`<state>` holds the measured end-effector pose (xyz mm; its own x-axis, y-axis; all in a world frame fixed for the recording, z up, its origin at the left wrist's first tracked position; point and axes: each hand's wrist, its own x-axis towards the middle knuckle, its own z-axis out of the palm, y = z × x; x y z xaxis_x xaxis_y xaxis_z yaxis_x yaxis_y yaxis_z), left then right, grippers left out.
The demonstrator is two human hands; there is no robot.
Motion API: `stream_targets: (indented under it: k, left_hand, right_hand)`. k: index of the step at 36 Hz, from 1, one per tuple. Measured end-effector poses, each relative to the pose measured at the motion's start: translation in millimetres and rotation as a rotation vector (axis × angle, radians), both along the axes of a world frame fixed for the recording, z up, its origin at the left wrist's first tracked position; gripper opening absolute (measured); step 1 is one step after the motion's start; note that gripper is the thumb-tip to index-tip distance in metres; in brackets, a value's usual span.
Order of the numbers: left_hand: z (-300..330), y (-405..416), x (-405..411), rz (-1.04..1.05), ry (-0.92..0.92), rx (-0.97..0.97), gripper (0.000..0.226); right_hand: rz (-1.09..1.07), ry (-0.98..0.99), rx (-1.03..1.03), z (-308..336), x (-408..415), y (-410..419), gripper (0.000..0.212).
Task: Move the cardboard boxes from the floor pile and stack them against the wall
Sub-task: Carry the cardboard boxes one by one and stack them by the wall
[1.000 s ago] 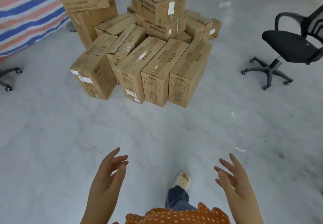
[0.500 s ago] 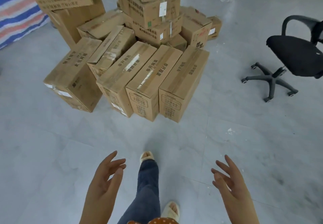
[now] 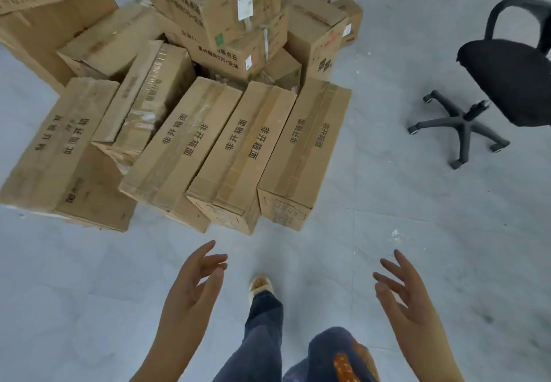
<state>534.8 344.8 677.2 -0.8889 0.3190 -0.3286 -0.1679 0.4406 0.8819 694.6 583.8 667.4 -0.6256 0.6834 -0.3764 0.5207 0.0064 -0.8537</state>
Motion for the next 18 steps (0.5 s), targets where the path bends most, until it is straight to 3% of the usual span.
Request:
stream_targets:
  k: [7,14,18]
  left_hand:
    - [-65,64,-79,-0.066,-0.117,-0.071,0.027]
    - [-195,148,-143,0.028,-0.343,-0.099,0.009]
    - [-286,192,-169,0.151,-0.427,-0.175,0.019]
  right_hand:
    - [0.035,-0.115,-0.041,-62,-87,52,0.048]
    - [0.098,-0.250,-0.138,-197,-171,100,0.053]
    - [0.148,-0.317,-0.119,-287,-208,118,0.063]
